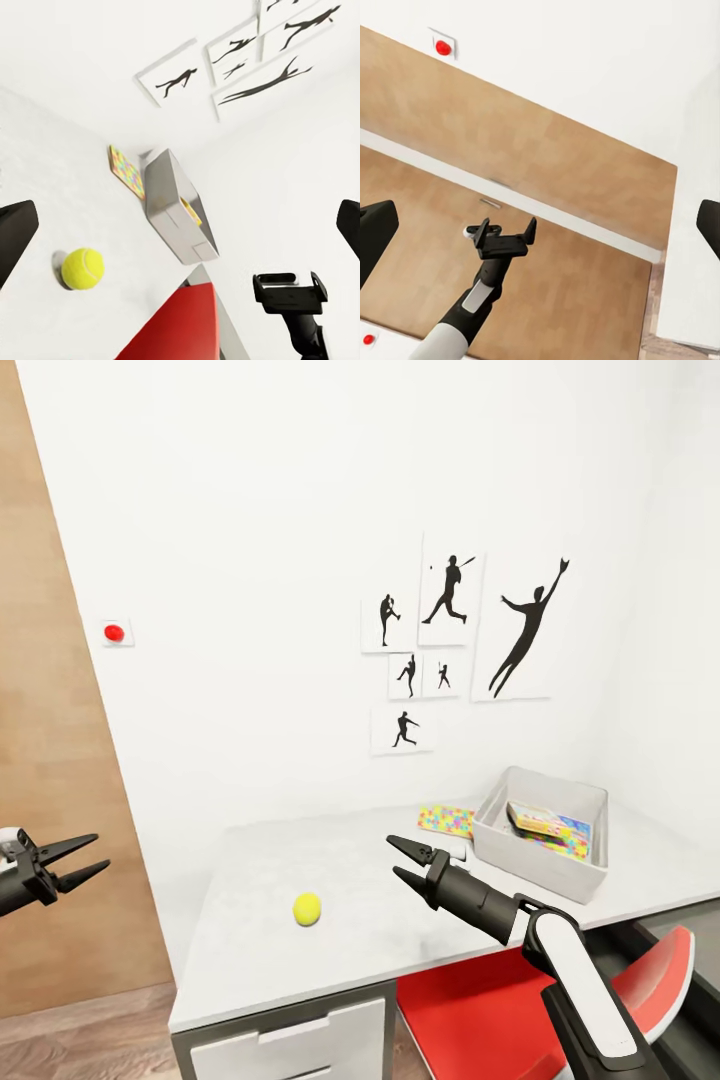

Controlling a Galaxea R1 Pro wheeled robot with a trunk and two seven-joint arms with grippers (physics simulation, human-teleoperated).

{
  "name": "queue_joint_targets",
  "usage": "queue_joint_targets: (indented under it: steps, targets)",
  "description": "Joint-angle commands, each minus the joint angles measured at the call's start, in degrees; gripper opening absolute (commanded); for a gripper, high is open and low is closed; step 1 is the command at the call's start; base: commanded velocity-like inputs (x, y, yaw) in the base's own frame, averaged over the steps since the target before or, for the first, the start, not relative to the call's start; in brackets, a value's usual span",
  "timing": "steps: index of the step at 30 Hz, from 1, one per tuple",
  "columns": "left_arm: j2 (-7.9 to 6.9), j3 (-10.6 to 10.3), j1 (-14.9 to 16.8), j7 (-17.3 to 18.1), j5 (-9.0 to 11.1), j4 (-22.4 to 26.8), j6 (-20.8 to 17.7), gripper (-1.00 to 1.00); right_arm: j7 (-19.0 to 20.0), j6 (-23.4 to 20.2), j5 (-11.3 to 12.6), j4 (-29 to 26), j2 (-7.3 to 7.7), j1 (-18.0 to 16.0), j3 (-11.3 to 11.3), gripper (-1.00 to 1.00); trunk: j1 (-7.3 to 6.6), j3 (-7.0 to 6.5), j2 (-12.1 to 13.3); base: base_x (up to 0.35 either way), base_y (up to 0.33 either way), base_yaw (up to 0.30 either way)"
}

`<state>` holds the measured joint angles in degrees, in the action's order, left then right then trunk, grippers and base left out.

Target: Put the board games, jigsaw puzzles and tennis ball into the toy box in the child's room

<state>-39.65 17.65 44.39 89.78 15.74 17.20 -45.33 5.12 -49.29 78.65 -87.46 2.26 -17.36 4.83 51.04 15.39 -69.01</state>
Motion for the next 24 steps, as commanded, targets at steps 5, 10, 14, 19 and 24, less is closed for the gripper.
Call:
queue_joint_targets:
  steps: [5,10,14,19,24]
  targets:
    - [-0.13,0.3,0.0,0.2,0.0,0.0,-0.6,1.0,0.4,-0.1,-0.5,0.0,-0.02,0.0,0.0,1.0,0.01,0.07,0.0,0.012,0.006,-0.004]
    - [-0.23,0.8,0.0,0.2,-0.1,0.0,-0.9,1.0,0.3,0.0,-0.6,0.1,-0.03,0.1,0.0,1.0,0.01,0.07,0.0,0.002,0.001,-0.001]
    - [-0.25,1.0,0.0,0.2,-0.1,0.0,-1.3,1.0,0.1,0.0,-0.7,0.2,0.02,0.2,0.0,1.0,-0.87,-0.64,1.6,0.0,0.0,0.0]
    - [-0.29,1.1,0.0,0.2,-0.2,0.0,-1.7,1.0,-0.2,0.1,-0.9,0.1,0.04,0.2,-0.2,1.0,-1.97,-1.54,3.6,0.0,0.0,0.0]
    - [-0.37,1.1,0.0,0.2,-0.4,0.5,-2.4,1.0,-0.2,-0.1,-0.9,0.1,0.13,0.2,-0.9,1.0,-2.19,-1.72,4.0,0.0,0.0,0.0]
